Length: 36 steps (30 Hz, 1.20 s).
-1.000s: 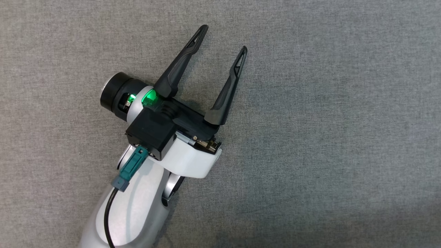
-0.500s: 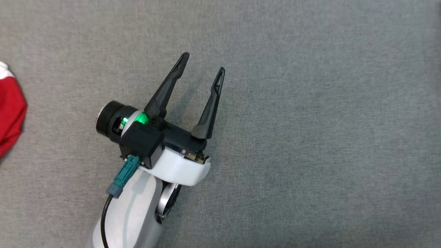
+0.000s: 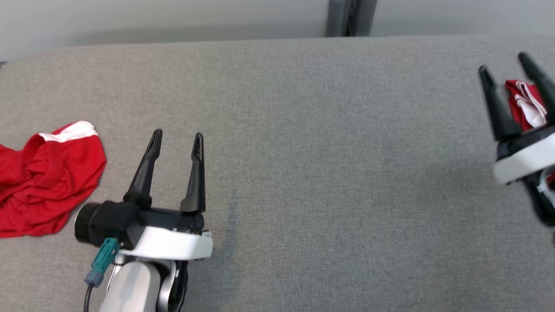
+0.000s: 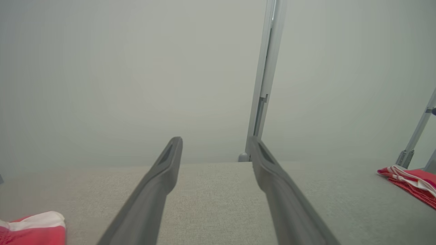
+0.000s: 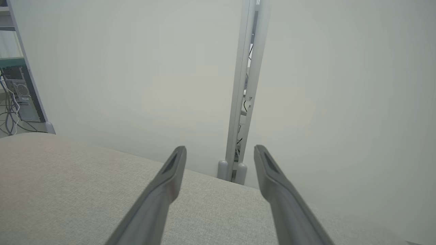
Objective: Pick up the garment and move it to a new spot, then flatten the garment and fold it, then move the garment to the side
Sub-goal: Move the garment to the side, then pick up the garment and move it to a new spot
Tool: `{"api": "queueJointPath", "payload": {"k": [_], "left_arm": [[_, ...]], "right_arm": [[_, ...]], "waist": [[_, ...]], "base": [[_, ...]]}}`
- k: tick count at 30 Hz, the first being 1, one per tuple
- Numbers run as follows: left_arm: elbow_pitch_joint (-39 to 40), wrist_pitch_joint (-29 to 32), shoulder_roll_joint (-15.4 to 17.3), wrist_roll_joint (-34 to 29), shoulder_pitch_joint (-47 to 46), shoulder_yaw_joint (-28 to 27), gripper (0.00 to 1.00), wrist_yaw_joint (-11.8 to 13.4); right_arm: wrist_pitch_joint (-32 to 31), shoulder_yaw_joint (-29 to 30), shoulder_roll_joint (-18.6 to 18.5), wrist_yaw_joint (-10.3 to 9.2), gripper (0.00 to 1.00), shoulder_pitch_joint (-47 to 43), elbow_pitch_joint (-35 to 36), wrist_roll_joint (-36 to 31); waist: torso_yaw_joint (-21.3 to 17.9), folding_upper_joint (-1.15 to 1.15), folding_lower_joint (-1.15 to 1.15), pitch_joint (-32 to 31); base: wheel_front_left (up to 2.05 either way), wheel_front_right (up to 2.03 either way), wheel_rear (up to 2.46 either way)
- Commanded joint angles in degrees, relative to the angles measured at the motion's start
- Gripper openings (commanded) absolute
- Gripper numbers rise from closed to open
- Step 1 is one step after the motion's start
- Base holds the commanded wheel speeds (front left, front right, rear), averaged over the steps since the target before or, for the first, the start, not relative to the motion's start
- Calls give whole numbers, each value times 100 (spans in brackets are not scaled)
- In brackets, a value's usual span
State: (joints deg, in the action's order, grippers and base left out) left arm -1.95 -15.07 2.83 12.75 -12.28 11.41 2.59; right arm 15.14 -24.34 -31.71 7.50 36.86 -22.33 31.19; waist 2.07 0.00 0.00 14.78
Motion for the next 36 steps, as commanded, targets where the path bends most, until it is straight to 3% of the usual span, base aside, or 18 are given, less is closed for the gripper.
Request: {"api": "queueJointPath", "payload": {"k": [1,9,16,36], "left_arm": [[-32,5,20,-17,187,-126,100,-16],[-154,5,16,52,696,-325,100,26],[-288,5,17,85,956,-209,100,55],[-296,5,19,170,942,-53,100,192]], "right_arm": [[3,250,298,-2,100,-428,254,-118],[2,1137,1558,-2,100,-1914,1096,-805],[2,1421,2196,-2,100,-2563,1387,-1290],[2,1508,2384,-1,100,-2794,1352,-1442]], "waist": [[111,0,0,-287],[183,0,0,-650],[134,0,0,-752],[97,0,0,-811]], "base": [[0,0,0],[0,0,0],[0,0,0],[0,0,0]]}}
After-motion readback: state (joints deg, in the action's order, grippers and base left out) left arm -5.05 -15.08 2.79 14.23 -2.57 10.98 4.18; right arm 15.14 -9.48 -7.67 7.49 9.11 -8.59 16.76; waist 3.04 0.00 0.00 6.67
